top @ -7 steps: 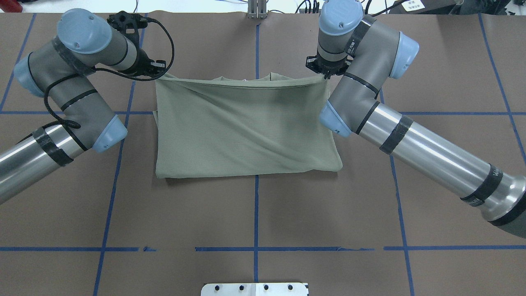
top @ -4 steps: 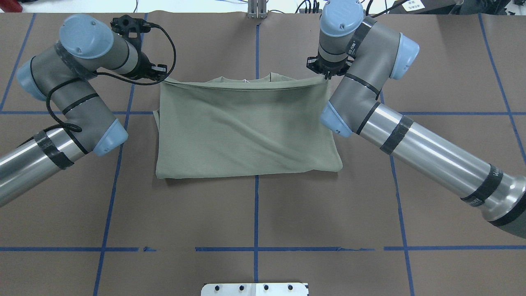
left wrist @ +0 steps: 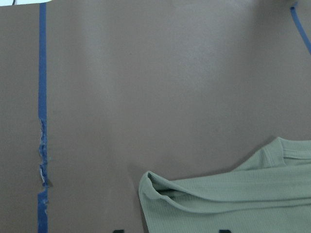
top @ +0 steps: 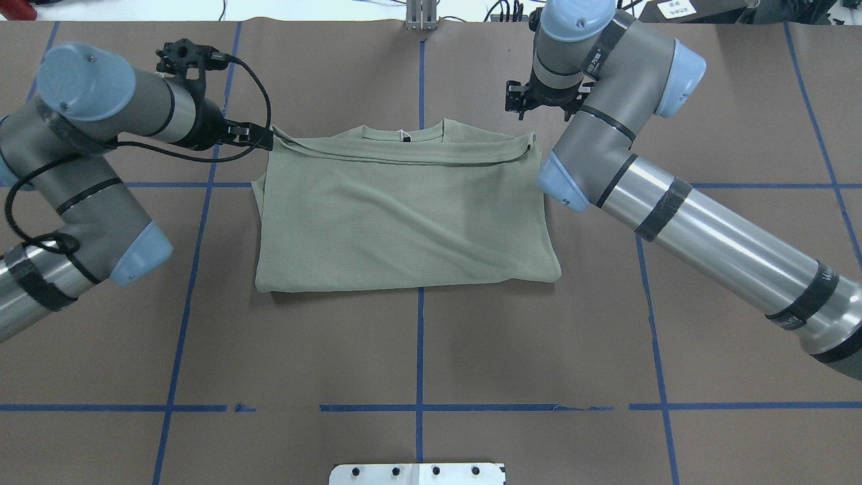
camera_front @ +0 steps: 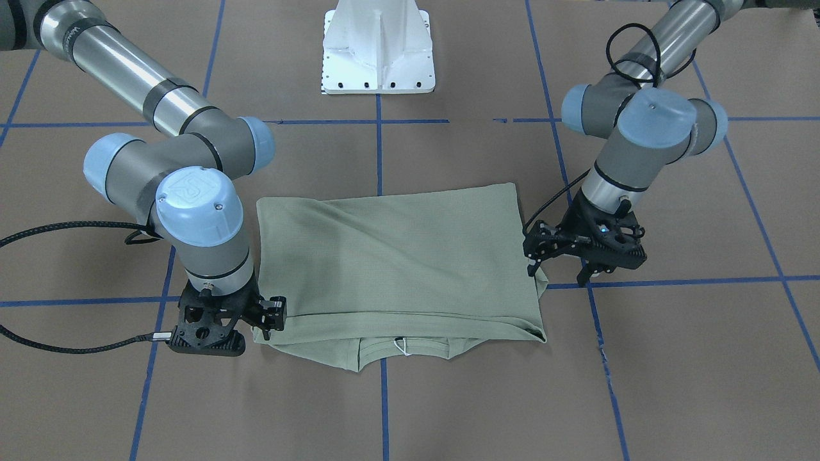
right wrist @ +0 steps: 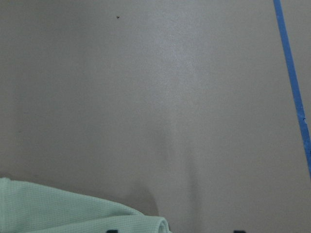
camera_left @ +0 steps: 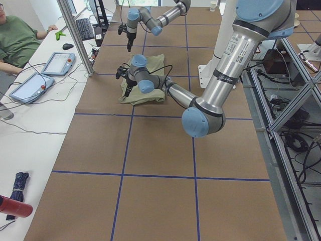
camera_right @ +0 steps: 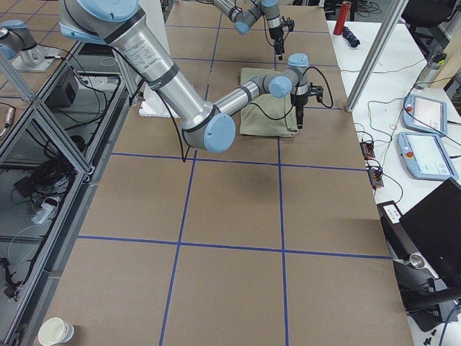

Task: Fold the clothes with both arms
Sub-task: 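Lower the hem onto the collar and release with both grippers, then grasp the folded shirt's side with the left gripper and drag it farther away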

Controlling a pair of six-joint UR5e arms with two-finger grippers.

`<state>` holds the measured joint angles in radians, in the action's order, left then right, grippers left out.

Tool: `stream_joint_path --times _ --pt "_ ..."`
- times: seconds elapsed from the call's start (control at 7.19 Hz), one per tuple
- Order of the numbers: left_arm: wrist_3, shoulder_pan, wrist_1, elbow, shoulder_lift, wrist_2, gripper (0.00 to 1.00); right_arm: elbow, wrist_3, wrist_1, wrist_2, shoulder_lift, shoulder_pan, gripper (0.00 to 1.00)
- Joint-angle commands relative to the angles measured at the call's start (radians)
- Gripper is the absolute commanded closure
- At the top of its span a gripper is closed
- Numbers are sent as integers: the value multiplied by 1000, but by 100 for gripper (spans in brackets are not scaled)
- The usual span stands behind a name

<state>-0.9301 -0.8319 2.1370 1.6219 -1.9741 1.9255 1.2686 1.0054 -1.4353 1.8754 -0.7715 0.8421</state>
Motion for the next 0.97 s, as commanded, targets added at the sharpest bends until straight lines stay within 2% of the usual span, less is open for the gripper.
stream_joint_path --times 0.0,0.14,0.28,0.56,0.83 --pt "-214 124 138 176 200 -2 0 14 -11 3 10 -11 5 0" --pt "-308 187 305 176 290 -63 0 14 -11 12 10 -11 5 0" --pt "-361 267 343 167 314 -159 3 14 -11 35 10 -18 3 0" --pt "-437 329 343 159 304 -198 24 14 -10 39 10 -22 3 0" --pt "-449 353 343 141 279 -201 26 14 -10 39 10 -23 3 0"
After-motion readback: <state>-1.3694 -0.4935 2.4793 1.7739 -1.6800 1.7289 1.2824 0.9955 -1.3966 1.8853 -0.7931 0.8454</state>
